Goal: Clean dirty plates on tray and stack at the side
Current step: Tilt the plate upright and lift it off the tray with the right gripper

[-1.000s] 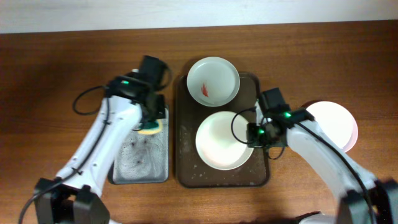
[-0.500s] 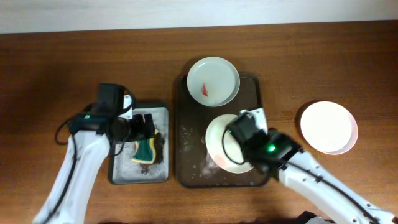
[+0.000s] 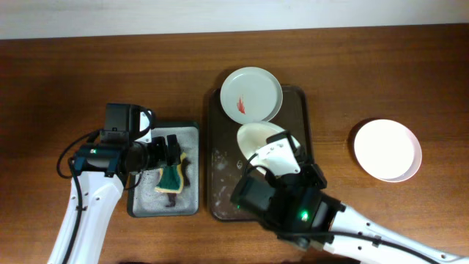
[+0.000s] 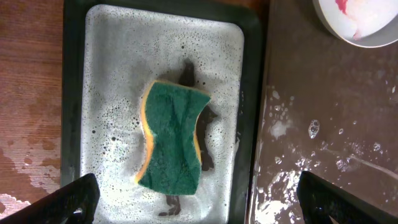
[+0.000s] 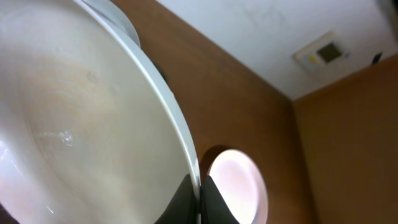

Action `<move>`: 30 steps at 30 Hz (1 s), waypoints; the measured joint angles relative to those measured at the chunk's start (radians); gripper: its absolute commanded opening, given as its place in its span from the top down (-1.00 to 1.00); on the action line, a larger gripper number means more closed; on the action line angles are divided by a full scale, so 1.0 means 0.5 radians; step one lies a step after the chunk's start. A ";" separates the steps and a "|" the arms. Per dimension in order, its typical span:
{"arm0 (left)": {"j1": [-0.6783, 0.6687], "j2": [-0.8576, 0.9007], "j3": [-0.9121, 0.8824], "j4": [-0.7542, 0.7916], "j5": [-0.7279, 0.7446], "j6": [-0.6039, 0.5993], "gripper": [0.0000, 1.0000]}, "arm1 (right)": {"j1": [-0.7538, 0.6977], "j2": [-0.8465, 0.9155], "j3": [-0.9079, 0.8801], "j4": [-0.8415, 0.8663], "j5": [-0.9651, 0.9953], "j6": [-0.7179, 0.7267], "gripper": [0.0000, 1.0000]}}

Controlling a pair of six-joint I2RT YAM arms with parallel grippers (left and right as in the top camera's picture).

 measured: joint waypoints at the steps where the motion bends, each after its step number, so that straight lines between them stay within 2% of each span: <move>1: 0.000 0.000 0.000 0.000 0.000 0.000 -1.00 | 0.052 0.000 0.000 -0.018 0.059 0.000 0.92; 6: 0.000 0.000 0.000 0.000 0.000 0.000 -0.99 | 0.137 0.000 0.002 -0.046 0.213 -0.001 0.92; 20: 0.000 0.000 0.000 0.000 0.000 0.000 -0.99 | 0.136 0.000 0.002 -0.050 0.249 0.000 0.92; 30: 0.000 0.000 0.000 -0.001 0.000 0.000 -0.99 | 0.021 0.000 0.009 0.023 0.191 -0.043 0.92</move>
